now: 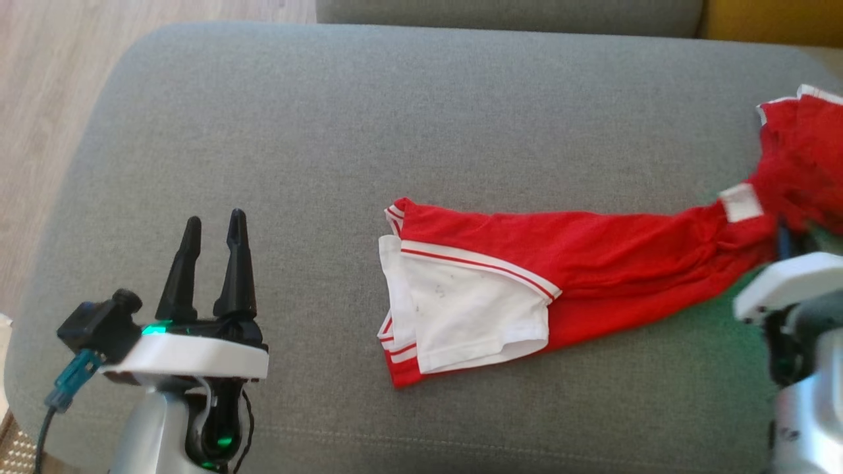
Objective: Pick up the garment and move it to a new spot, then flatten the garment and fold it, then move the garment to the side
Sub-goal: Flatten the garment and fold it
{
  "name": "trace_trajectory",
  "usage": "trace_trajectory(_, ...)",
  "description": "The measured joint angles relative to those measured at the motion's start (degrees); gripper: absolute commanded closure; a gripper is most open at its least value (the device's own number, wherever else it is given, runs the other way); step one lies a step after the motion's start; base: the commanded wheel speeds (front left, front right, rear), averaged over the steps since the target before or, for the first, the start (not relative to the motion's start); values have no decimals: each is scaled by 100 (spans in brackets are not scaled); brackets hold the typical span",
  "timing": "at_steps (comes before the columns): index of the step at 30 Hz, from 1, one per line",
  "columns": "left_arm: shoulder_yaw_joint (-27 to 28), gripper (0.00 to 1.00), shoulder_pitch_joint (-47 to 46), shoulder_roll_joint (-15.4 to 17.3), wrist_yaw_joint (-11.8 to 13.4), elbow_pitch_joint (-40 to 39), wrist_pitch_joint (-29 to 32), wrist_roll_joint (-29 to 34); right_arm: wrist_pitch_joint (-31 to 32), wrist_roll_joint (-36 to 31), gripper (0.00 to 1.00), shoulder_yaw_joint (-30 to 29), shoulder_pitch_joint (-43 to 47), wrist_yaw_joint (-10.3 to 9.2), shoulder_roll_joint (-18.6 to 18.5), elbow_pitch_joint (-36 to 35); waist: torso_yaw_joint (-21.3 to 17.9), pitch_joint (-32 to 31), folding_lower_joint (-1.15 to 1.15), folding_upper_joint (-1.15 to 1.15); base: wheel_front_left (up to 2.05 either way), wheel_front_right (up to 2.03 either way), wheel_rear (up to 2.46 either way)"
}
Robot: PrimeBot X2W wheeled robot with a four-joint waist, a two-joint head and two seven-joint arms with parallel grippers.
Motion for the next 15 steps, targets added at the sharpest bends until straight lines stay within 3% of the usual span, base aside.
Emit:
trace_trajectory(8,27,0,18,0,2,29,0,1,506,860,100,1473,653,0,161,-1303,-1,-179,0,0,0,0,0)
trace_trajectory(15,13,0,19,-1,35,31,0,-46,709,2109,100,2843,1004,0,165,-1998,57,-226,0,0,0,0,0)
